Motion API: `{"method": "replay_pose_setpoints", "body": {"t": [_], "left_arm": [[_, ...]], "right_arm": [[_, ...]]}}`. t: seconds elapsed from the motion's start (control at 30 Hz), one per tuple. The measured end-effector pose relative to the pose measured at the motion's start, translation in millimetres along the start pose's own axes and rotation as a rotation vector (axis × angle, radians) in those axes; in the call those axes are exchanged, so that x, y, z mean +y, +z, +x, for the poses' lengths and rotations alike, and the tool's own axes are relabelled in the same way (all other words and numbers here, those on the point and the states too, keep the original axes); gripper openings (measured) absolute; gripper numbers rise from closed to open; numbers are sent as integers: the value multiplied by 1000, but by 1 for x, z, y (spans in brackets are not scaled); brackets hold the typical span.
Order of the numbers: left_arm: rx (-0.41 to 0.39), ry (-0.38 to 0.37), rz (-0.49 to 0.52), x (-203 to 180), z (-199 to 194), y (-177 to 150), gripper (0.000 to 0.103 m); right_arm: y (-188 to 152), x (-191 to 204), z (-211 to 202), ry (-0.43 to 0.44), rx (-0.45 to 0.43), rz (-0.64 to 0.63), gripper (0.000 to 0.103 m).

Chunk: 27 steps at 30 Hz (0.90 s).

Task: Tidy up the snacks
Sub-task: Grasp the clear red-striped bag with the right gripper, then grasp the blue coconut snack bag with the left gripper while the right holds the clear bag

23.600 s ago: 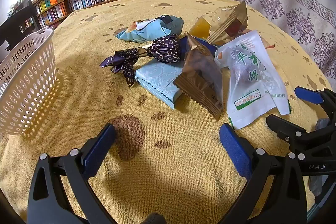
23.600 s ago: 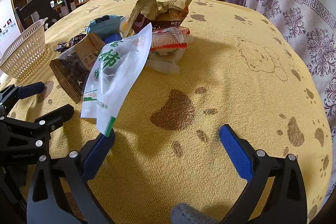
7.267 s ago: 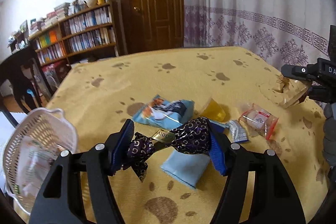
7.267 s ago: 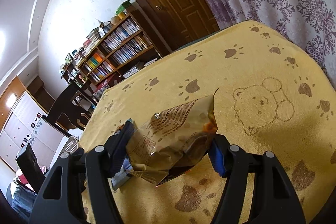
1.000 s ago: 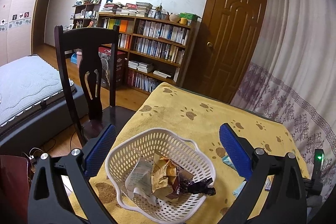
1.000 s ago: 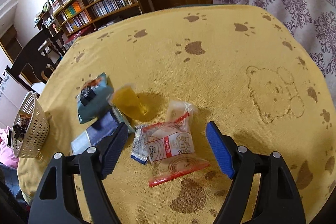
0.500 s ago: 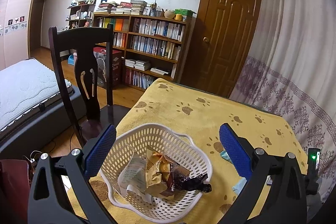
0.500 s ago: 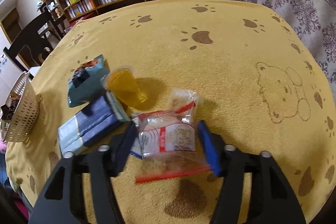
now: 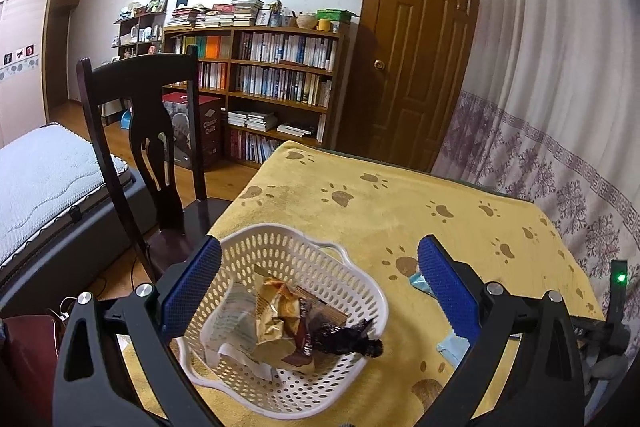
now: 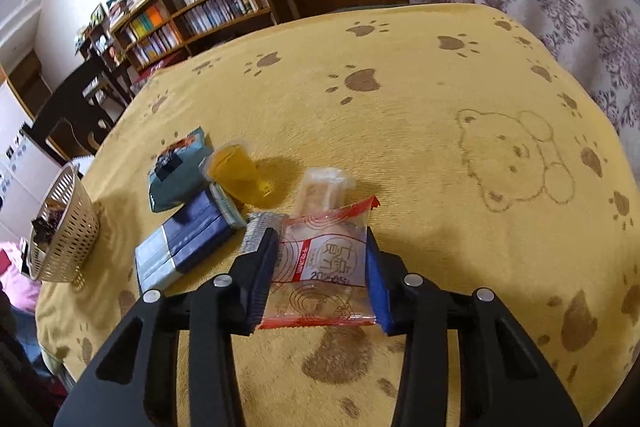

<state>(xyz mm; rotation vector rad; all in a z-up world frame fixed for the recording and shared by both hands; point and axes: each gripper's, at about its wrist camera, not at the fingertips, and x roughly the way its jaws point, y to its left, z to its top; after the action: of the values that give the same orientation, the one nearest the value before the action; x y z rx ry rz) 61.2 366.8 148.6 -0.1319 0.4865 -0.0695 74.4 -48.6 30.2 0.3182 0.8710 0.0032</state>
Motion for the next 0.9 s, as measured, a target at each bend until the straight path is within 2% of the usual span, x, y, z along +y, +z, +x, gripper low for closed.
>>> {"method": "replay_pose_setpoints", "body": {"t": [0.4, 0.53, 0.73, 0.83, 0.9], "left_arm": [[61, -44, 78, -41, 15, -15, 100], [81, -68, 127, -66, 27, -20, 100], [138, -154, 202, -109, 55, -33, 100], [169, -196, 245, -132, 74, -39, 100], [189, -217, 260, -144, 86, -43, 100]], "right_arm": [[-21, -37, -5, -57, -6, 21, 42], [-27, -41, -3, -45, -14, 19, 43], [-32, -38, -2, -50, -42, -22, 44], [-33, -42, -3, -17, -49, -6, 47], [-32, -44, -3, 10, -50, 5, 53]]}}
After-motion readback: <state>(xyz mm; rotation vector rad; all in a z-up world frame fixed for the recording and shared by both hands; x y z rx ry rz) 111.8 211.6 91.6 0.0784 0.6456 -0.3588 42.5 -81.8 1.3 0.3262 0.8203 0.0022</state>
